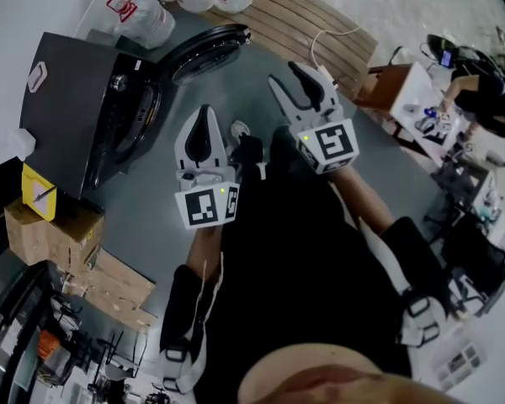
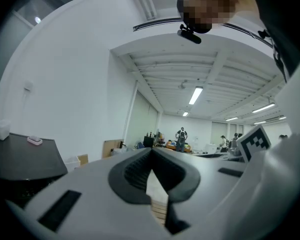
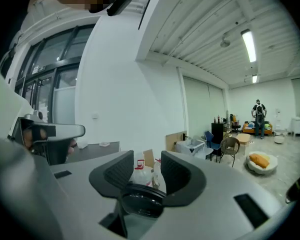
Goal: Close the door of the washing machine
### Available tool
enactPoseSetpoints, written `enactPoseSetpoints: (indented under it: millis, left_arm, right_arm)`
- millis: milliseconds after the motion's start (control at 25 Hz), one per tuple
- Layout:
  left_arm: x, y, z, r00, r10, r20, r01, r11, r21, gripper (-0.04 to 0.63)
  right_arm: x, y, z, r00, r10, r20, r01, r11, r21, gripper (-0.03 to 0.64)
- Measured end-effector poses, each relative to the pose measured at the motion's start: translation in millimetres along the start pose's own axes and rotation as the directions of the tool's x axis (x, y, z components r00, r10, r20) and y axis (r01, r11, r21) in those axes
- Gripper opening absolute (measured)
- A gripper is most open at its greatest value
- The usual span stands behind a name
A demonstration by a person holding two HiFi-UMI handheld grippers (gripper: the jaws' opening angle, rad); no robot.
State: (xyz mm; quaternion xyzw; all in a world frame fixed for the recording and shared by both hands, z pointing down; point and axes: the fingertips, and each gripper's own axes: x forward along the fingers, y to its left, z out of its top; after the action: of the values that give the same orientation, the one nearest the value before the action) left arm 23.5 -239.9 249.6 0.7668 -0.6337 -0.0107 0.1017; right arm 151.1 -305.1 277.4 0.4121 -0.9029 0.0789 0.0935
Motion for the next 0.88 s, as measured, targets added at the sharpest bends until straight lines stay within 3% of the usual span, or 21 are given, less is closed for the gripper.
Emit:
enactPoseSetpoints:
  millis: [400,520,680,880]
  left_arm:
    - [87.1,-1.7,-18.5,0.993,0.099,-0.058,-0.099,0.995,-0.007,0.005]
    - [119.7,-2.8,-20.1,0.986,0.154,-0.063,-0.155,0.988,-0.011,0.005]
    - [160.5,-5.5,-19.6,0.968,0.24,-0.072,-0.241,0.97,-0.018,0.005]
    - [198.9,-9.5,-28.2,0.943,0.322,-0.083,-0.324,0.946,-0.017,0.005]
  right_arm:
    - [75.5,-93.0,-33.2,0.988,0.087,-0.125,-0.093,0.995,-0.041,0.161]
    - [109.2,-120.1,-40.3,0.975,0.154,-0.163,-0.164,0.985,-0.047,0.161]
    - [153.4,-148.8,-51.3,0.939,0.263,-0.221,-0.28,0.958,-0.052,0.161]
    - [196.7,-172.0,-84.4,0.865,0.385,-0.321,-0.425,0.903,-0.063,0.161]
